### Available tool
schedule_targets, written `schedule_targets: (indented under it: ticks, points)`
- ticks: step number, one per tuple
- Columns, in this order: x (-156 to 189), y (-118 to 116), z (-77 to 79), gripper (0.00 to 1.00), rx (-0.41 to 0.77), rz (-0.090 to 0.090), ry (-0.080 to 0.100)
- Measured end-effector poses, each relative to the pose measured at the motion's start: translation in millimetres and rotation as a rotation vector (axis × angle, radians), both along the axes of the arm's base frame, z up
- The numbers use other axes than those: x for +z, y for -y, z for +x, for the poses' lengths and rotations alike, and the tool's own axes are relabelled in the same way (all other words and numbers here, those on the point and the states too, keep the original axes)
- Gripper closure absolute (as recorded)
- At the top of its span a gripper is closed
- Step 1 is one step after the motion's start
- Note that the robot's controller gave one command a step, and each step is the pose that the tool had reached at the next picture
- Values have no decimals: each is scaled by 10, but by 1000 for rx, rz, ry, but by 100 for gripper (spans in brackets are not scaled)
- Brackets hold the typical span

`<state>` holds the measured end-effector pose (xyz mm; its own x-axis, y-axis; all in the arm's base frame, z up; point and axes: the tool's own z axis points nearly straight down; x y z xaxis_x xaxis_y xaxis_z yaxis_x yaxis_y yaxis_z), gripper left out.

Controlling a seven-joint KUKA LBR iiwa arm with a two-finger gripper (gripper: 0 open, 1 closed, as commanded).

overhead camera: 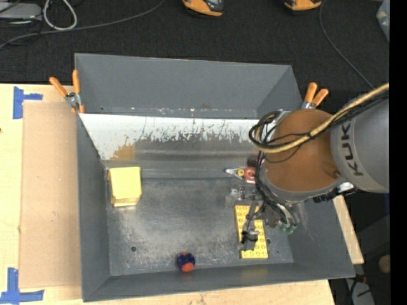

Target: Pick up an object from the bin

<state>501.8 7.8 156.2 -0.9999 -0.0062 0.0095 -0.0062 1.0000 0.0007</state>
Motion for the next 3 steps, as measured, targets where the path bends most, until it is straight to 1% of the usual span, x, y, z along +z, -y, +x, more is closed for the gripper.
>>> schedule_targets:
  ticks: [1, 2, 3]
  points:
    - [32, 1, 18, 0, 0, 0, 7]
    - [-765, 677, -258, 0, 115, 1, 10]
    - [-428, 742, -295, 0, 465, 3, 13]
